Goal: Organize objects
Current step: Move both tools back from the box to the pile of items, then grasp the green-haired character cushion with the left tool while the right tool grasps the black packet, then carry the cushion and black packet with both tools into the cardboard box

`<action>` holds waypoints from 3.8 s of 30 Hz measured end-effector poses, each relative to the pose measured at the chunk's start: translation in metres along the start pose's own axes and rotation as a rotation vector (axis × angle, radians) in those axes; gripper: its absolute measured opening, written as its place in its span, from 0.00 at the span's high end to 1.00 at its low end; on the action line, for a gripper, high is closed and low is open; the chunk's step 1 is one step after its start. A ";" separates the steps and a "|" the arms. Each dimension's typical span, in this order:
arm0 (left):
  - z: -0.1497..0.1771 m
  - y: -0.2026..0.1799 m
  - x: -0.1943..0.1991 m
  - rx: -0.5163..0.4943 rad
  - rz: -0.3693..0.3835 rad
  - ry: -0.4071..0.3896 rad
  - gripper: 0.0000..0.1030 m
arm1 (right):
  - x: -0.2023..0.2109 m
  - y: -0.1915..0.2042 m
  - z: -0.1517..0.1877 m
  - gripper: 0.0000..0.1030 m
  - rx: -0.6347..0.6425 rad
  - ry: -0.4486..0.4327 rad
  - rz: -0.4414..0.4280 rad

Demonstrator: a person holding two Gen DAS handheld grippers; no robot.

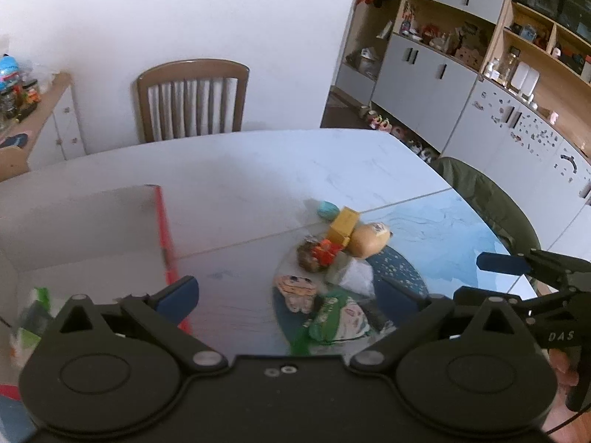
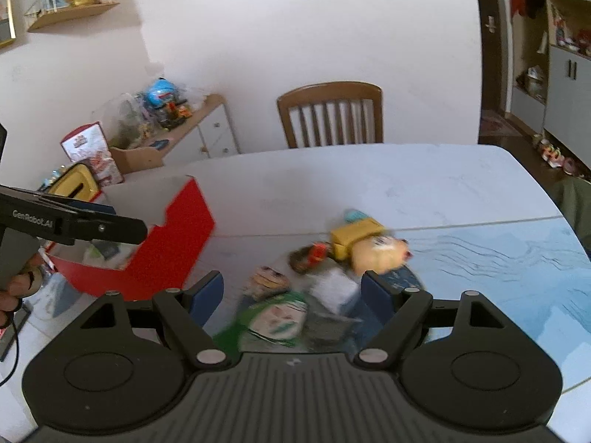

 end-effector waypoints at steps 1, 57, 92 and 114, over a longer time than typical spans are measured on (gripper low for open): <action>0.001 -0.003 -0.005 0.005 0.004 0.006 0.01 | -0.001 -0.004 0.002 0.21 0.003 0.003 0.001; 0.026 -0.046 -0.171 0.038 0.106 0.247 0.28 | -0.137 -0.033 0.047 0.37 0.261 0.208 -0.088; 0.025 -0.037 -0.065 0.037 0.126 0.126 0.41 | -0.036 -0.011 0.022 0.66 0.193 0.115 -0.155; 0.015 0.064 0.038 0.145 0.052 0.008 0.41 | -0.010 0.096 -0.029 0.66 0.279 0.079 -0.213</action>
Point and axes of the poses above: each gripper's, at about its wrist camera, not at the fingertips, and x roughly against the way its jaws point, y to its left, z to its underside, the point moved 2 cm from there along -x, roughly the way its jaws point, and after that the axes turned 9 degrees about y, right-handed, at the moved point
